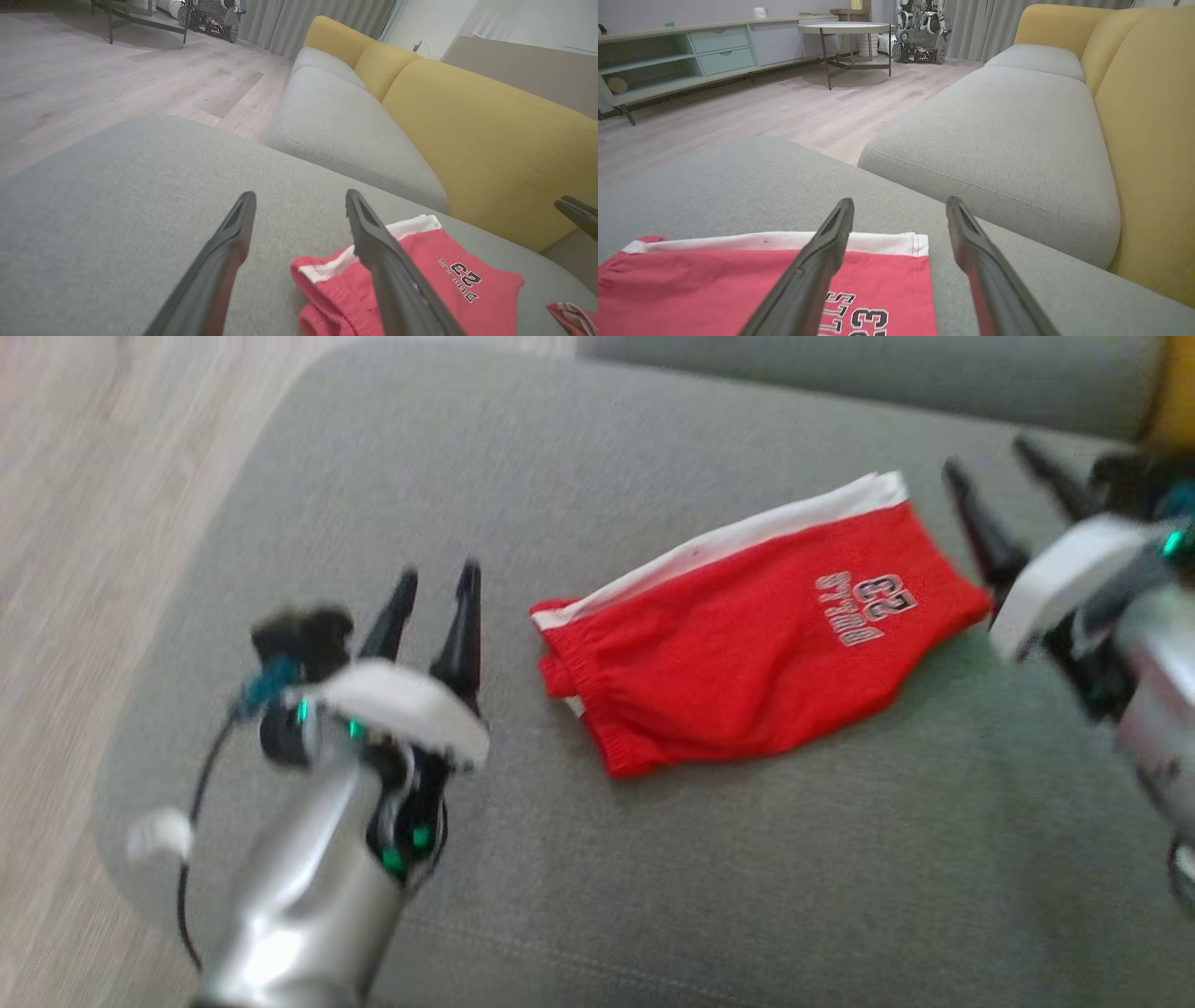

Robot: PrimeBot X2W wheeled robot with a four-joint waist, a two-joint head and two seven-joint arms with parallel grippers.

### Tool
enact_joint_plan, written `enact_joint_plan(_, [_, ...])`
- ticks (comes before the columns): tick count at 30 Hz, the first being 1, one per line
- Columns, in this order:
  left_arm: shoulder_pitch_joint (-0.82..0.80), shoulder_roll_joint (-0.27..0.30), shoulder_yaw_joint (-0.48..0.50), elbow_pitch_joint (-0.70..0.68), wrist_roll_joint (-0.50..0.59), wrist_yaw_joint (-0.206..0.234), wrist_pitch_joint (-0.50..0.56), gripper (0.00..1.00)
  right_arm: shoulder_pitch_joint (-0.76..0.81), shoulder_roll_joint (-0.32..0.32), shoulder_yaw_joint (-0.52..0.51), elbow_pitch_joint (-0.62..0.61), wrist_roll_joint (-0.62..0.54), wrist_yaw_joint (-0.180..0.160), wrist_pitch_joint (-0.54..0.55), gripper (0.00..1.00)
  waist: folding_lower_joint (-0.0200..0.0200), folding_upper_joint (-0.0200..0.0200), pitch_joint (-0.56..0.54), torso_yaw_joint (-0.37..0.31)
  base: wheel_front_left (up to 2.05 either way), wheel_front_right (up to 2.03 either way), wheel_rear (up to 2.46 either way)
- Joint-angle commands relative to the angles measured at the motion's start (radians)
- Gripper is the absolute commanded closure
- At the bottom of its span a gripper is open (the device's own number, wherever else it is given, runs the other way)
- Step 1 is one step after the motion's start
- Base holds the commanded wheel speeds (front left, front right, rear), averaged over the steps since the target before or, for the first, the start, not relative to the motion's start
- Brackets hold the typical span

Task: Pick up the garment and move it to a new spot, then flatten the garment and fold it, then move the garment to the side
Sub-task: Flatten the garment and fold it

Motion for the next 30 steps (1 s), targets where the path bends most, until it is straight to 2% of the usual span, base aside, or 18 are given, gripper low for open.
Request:
enact_joint_plan(1, [0.012, 0.015, 0.057, -0.062, 0.029, 0.013, -0.012, 0.00, 0.026, 0.002, -0.032, -0.023, -0.014, -0.001, -0.026, 0.00, 0.0000, 0.0000, -0.056, -0.046, 0.00, 0.00, 0.00])
enact_joint_plan(4, [0.092, 0.005, 0.101, -0.141, 0.097, 0.028, -0.012, 0.00, 0.088, 0.023, -0.117, -0.044, -0.063, -0.001, -0.041, 0.00, 0.0000, 0.0000, -0.082, -0.074, 0.00, 0.00, 0.00])
enact_joint_plan(7, [0.165, -0.002, 0.134, -0.200, 0.160, 0.034, -0.012, 0.00, 0.157, 0.050, -0.264, -0.118, -0.155, -0.001, -0.043, 0.00, 0.0000, 0.0000, -0.099, -0.105, 0.00, 0.00, 0.00])
enact_joint_plan(12, [0.266, -0.016, 0.175, -0.263, 0.250, 0.033, -0.012, 0.00, 0.353, 0.117, -0.524, -0.238, -0.384, -0.001, -0.043, 0.00, 0.0000, 0.0000, -0.119, -0.147, 0.00, 0.00, 0.00])
enact_joint_plan(15, [0.324, -0.027, 0.204, -0.299, 0.271, 0.035, -0.012, 0.00, 0.475, 0.191, -0.672, -0.314, -0.511, -0.001, -0.043, 0.00, 0.0000, 0.0000, -0.125, -0.168, 0.00, 0.00, 0.00])
enact_joint_plan(19, [0.388, -0.033, 0.235, -0.340, 0.311, 0.038, -0.012, 0.00, 0.613, 0.303, -0.817, -0.415, -0.629, -0.001, -0.042, 0.00, 0.0000, 0.0000, -0.129, -0.191, 0.00, 0.00, 0.00])
enact_joint_plan(24, [0.441, -0.035, 0.246, -0.365, 0.318, 0.038, -0.012, 0.00, 0.737, 0.401, -0.927, -0.534, -0.728, -0.001, -0.005, 0.00, 0.0000, 0.0000, -0.133, -0.205, 0.00, 0.00, 0.00])
enact_joint_plan(30, [0.472, -0.035, 0.237, -0.361, 0.334, 0.035, -0.012, 0.00, 0.810, 0.440, -0.956, -0.604, -0.772, -0.001, 0.045, 0.00, 0.0000, 0.0000, -0.144, -0.214, 0.00, 0.00, 0.00])
